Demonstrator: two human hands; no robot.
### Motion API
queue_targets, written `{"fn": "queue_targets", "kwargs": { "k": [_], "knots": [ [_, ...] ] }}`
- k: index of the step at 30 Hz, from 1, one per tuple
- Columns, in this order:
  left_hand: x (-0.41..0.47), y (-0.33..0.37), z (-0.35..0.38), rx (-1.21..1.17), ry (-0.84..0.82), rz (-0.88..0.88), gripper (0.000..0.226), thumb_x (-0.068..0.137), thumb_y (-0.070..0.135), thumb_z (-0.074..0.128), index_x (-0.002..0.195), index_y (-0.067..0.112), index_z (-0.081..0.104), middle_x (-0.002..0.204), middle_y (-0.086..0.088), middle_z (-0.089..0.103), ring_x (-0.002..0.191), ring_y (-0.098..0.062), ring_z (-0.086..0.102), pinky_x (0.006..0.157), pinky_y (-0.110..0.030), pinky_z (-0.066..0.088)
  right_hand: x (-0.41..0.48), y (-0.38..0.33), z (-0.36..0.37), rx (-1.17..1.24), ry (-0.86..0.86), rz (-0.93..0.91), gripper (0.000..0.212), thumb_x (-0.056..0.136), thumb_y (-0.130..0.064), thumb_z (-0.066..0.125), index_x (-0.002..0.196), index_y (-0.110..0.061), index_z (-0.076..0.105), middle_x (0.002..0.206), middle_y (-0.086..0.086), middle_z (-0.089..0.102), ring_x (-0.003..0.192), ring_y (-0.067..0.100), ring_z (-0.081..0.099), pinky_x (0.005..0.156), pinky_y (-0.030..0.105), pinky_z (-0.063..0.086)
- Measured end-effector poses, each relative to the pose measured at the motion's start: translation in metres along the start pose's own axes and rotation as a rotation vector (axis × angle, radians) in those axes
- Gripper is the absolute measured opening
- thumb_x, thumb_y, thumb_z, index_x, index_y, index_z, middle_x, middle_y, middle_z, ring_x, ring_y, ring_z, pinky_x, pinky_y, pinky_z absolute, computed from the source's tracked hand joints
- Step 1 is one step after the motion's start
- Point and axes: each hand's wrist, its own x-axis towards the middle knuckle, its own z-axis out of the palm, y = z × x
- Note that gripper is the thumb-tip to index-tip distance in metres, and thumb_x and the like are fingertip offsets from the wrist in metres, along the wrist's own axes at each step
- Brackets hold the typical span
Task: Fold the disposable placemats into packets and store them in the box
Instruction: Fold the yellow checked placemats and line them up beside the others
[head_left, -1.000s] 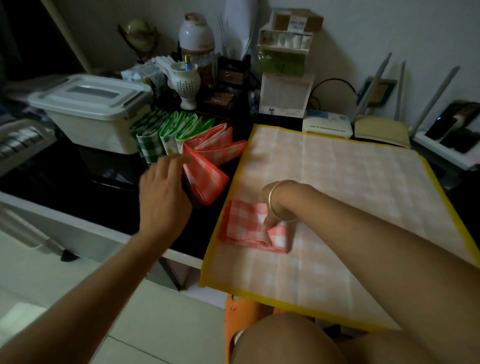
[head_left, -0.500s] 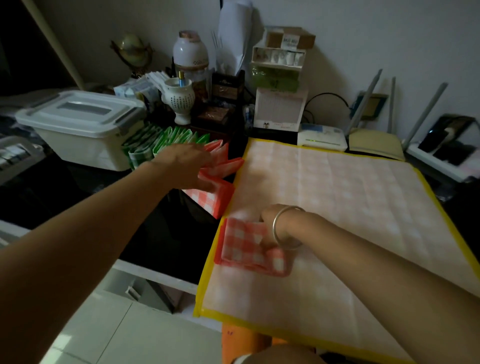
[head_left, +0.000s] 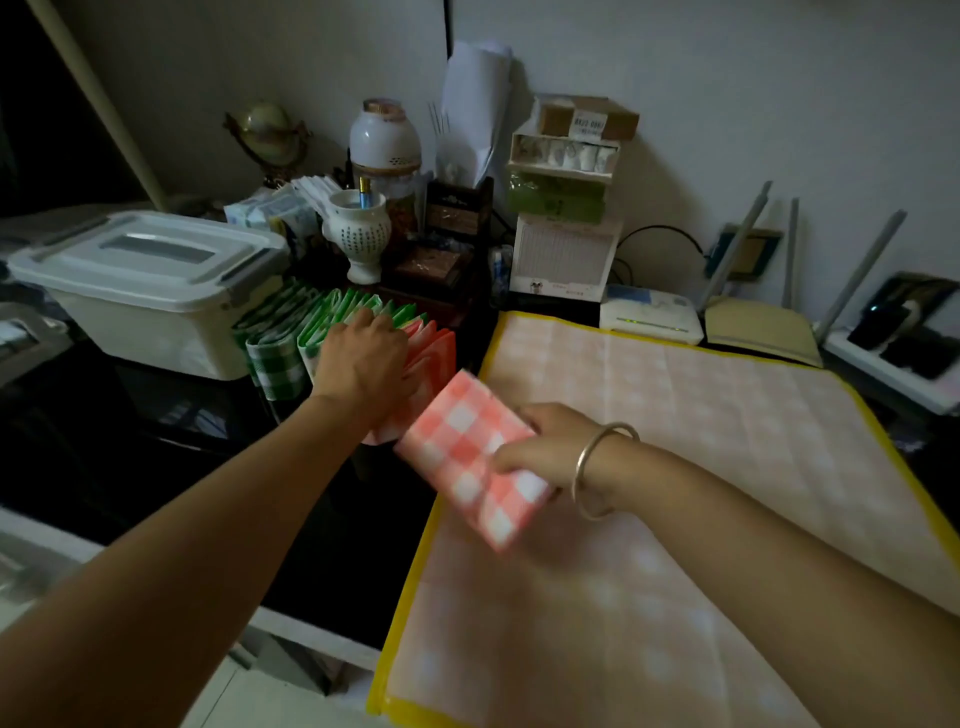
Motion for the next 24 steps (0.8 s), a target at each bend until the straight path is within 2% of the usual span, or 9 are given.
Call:
{"fn": "queue_targets", "kwargs": {
  "k": [3,6,7,9,11,14,17,20,24],
  "knots": [
    [0.0,-0.004,0.004,0.008,-0.01,-0.042,0.045,0.093,0.054,0.05,0.096,0.011,0.065,0.104,-0.007,0.061,0.108,-0.027,0.05,0.081,-0.039,0.043,0.017,-0.008,0.004,0.061,0.202,0.103,0.041,0.069,-0.033,0.064,0.105,-0.014,0.064,0.097,0.009,0.069,0.085,0.03,0.067,0.075,0.042,0.058],
    [-0.002,-0.005,0.007,-0.005,0.024,-0.099,0.047,0.092,0.053,0.049,0.094,0.01,0.066,0.101,-0.01,0.062,0.106,-0.03,0.052,0.082,-0.04,0.041,0.026,-0.017,0.014,0.076,0.263,0.18,0.031,0.08,-0.028,0.058,0.103,-0.008,0.063,0.08,0.005,0.067,0.057,0.019,0.061,0.044,0.016,0.047],
    [-0.002,-0.005,0.009,-0.005,0.033,-0.104,0.048,0.092,0.055,0.049,0.093,0.01,0.065,0.101,-0.01,0.062,0.106,-0.03,0.052,0.082,-0.04,0.041,0.029,-0.023,0.018,0.039,0.265,0.194,0.035,0.084,-0.029,0.057,0.111,-0.007,0.057,0.088,0.005,0.066,0.057,0.017,0.058,0.041,0.014,0.041],
    [-0.003,-0.006,0.01,-0.037,0.053,-0.09,0.047,0.091,0.058,0.048,0.09,0.013,0.061,0.1,-0.007,0.061,0.105,-0.028,0.052,0.08,-0.039,0.04,0.038,-0.034,0.029,-0.046,0.293,0.176,0.057,0.086,-0.036,0.056,0.131,-0.006,0.04,0.119,0.011,0.06,0.088,0.027,0.064,0.067,0.021,0.05],
    [-0.004,-0.015,0.007,-0.129,0.043,-0.059,0.051,0.088,0.066,0.043,0.086,0.016,0.054,0.095,-0.004,0.059,0.099,-0.025,0.052,0.07,-0.035,0.036,0.05,-0.044,0.038,-0.085,0.34,0.173,0.072,0.086,-0.043,0.057,0.141,-0.008,0.028,0.129,0.012,0.056,0.113,0.033,0.057,0.086,0.035,0.046],
    [-0.009,-0.045,0.003,-0.253,-0.098,0.132,0.064,0.074,0.069,0.035,0.107,0.02,0.06,0.103,0.0,0.06,0.101,-0.02,0.049,0.073,-0.028,0.038,0.068,-0.05,0.046,-0.128,0.399,0.201,0.082,0.084,-0.045,0.062,0.146,-0.012,0.019,0.123,0.007,0.06,0.11,0.031,0.06,0.078,0.034,0.045],
    [-0.013,-0.073,0.0,-0.249,-0.224,0.301,0.07,0.069,0.051,0.062,0.13,0.016,0.054,0.119,-0.003,0.058,0.111,-0.023,0.05,0.085,-0.027,0.038,0.08,-0.05,0.051,-0.162,0.443,0.196,0.083,0.084,-0.044,0.063,0.147,-0.014,0.017,0.12,0.007,0.062,0.107,0.03,0.06,0.075,0.034,0.043],
    [-0.013,-0.073,0.006,-0.239,-0.14,0.256,0.053,0.079,0.028,0.074,0.127,0.015,0.055,0.117,-0.003,0.058,0.111,-0.025,0.05,0.085,-0.031,0.042,0.084,-0.051,0.055,-0.188,0.467,0.172,0.08,0.085,-0.045,0.061,0.146,-0.014,0.018,0.123,0.01,0.06,0.109,0.032,0.059,0.081,0.036,0.046],
    [-0.015,-0.059,0.012,-0.22,-0.011,0.196,0.033,0.079,0.029,0.061,0.107,0.011,0.064,0.104,-0.007,0.061,0.099,-0.031,0.052,0.077,-0.037,0.043,0.08,-0.046,0.045,-0.283,0.492,0.142,0.08,0.086,-0.032,0.062,0.148,-0.012,0.015,0.125,0.011,0.059,0.11,0.031,0.059,0.085,0.036,0.047]
  ]
}}
